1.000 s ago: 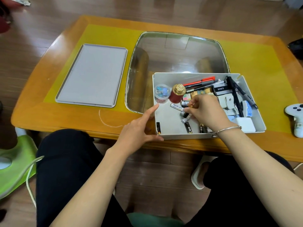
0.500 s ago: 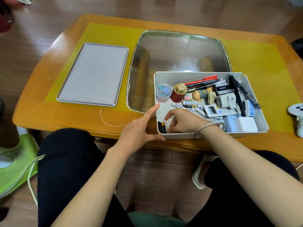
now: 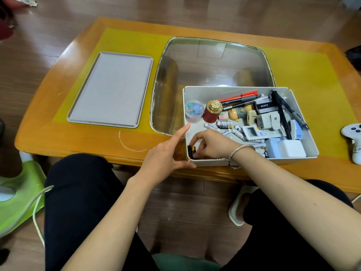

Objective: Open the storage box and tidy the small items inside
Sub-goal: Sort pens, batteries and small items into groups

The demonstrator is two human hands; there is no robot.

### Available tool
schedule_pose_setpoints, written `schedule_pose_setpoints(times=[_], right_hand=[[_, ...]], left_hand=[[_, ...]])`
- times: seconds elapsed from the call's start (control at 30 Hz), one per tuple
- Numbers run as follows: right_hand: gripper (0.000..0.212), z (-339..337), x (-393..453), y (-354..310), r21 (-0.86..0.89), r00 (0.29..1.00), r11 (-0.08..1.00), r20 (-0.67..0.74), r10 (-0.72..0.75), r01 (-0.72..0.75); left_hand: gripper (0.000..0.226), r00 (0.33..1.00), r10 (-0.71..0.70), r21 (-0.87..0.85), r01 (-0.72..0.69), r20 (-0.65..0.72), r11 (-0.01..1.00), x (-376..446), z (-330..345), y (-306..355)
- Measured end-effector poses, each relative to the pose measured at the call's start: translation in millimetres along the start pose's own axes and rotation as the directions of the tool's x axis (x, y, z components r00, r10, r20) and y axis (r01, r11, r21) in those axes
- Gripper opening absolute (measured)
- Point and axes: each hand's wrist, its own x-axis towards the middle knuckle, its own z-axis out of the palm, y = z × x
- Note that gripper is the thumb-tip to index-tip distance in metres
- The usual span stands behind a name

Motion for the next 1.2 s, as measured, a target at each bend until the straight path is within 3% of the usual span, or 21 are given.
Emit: schedule_pose_setpoints(times=[0.2,0.53,0.73,0.93,1.2], right_hand=[[0.027,0,1,3,0.029,1.000,1.000,-0.010,-0.002,0.002],[0.040,-1,0,5,-0.016,0.998,0.998,0.005,-0.055,0.055],[0.013,-27,-15,19,0.117,0.941,0.992,-0.329,0.075,-0.039],[0.028,-28,-23,27,-0.133,0.964,0.962,-0.158,0.216,-0.237],[0.037,-12,-11,16,-0.437,0.966,0.865,-0.183,0.183,-0.247]], left_hand=[[0.110,1.000,-0.006,0.004,0.006,0.002,1.000,0,0,-1],[0.108,1.000,-0.009,0.035,0.009,-0.013,0.999,-1,1,0],[0.109,1.000,-0.026,-0.002,0.026,0.000,1.000,-2,1,-1],[0.109,0.999,-0.032,0.001,0.032,0.001,0.999,-2,1,0],[0.106,0.999,-0.034,-0.007,0.034,0.012,0.999,-2,1,0]])
